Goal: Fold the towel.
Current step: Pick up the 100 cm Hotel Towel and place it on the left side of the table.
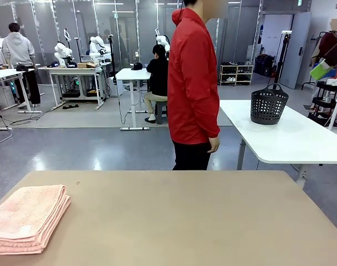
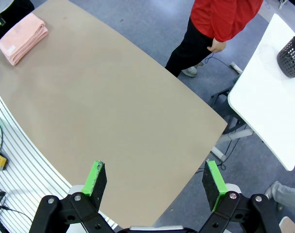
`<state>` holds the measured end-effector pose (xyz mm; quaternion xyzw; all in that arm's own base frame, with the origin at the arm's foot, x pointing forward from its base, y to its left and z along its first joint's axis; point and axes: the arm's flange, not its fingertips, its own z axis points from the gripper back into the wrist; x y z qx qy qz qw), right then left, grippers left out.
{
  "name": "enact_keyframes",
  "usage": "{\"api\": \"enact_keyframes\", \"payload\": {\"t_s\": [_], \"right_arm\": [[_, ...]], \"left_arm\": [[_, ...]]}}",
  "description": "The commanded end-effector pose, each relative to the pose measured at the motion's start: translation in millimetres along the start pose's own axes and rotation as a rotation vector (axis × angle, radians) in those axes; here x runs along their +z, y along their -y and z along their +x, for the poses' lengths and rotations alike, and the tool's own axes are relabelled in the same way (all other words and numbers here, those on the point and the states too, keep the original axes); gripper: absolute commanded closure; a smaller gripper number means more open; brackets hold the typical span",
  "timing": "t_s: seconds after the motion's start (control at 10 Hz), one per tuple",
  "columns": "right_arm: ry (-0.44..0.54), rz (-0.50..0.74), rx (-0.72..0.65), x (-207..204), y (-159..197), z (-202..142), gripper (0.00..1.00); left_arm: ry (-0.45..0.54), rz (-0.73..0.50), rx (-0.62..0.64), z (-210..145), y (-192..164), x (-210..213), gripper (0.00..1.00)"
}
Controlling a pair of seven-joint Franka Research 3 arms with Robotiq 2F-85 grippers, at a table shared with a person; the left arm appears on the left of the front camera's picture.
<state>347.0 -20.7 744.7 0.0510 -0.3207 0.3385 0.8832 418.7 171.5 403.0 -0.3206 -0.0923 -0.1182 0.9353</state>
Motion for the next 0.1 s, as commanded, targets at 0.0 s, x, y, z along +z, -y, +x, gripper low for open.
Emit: {"api": "enact_keyframes", "payload": {"t_s": [0.0], "right_arm": [[-0.003,0.001,0.006,0.9,0.8,-0.7,0.00]], "left_arm": [[0.009,-0.001,-0.005,4.3,-1.7,1.7,0.00]]}}
